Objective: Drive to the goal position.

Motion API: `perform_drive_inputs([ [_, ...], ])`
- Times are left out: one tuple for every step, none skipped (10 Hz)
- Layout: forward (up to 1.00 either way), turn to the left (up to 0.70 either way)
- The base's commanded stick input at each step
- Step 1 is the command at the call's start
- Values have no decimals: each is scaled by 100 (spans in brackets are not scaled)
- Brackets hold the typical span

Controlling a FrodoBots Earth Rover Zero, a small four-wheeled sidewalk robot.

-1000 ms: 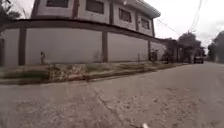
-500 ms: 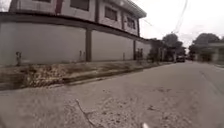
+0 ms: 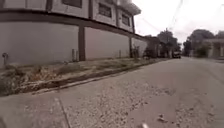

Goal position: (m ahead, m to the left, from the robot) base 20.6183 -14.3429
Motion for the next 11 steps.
perform_drive_inputs([
  [70, -14],
  [70, -3],
  [70, -3],
  [70, -15],
  [70, -29],
  [70, -34],
  [70, -14],
  [70, 0],
  [70, 0],
  [70, 0],
  [70, 0],
])
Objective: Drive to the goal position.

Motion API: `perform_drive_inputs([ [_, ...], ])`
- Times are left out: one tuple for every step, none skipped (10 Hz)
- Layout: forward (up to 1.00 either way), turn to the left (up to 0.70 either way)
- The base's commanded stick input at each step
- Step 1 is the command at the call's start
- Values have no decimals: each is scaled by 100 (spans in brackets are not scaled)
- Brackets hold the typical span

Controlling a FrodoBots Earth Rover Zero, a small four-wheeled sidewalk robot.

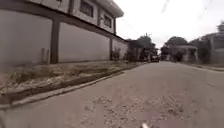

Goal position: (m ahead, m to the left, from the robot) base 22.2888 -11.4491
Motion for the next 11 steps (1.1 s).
perform_drive_inputs([
  [70, -1],
  [70, -5],
  [70, -30],
  [70, -35],
  [70, -10],
  [70, -2],
  [70, 0],
  [70, 0],
  [70, 0],
  [70, 0],
  [70, -5],
])
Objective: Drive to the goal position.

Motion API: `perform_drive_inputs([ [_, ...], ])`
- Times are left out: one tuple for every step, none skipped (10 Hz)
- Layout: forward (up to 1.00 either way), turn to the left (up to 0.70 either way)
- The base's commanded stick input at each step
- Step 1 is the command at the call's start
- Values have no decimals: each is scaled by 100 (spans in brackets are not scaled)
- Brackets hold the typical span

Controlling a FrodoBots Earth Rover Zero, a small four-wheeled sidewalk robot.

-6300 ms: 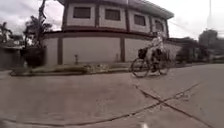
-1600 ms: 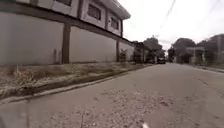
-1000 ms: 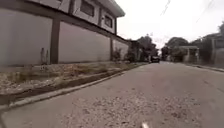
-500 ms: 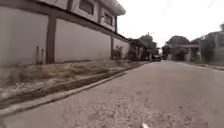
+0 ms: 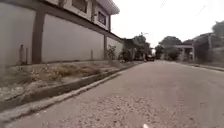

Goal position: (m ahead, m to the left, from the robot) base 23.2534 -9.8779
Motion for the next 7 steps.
perform_drive_inputs([
  [70, -27],
  [70, -34],
  [70, -12],
  [70, 0],
  [70, 0],
  [70, -4],
  [70, -28],
])
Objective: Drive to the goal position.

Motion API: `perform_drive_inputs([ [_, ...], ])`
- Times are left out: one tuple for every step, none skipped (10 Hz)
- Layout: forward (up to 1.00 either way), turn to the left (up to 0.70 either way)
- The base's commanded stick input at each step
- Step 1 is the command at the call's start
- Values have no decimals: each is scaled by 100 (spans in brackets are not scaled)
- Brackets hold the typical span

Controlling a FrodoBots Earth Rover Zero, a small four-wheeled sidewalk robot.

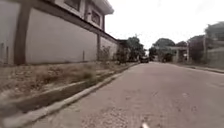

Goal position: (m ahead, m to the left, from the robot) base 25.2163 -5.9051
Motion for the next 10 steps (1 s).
perform_drive_inputs([
  [70, -35],
  [70, -35],
  [70, -31],
  [70, -15],
  [70, -1],
  [70, 0],
  [70, 0],
  [70, 0],
  [70, 0],
  [70, 0],
])
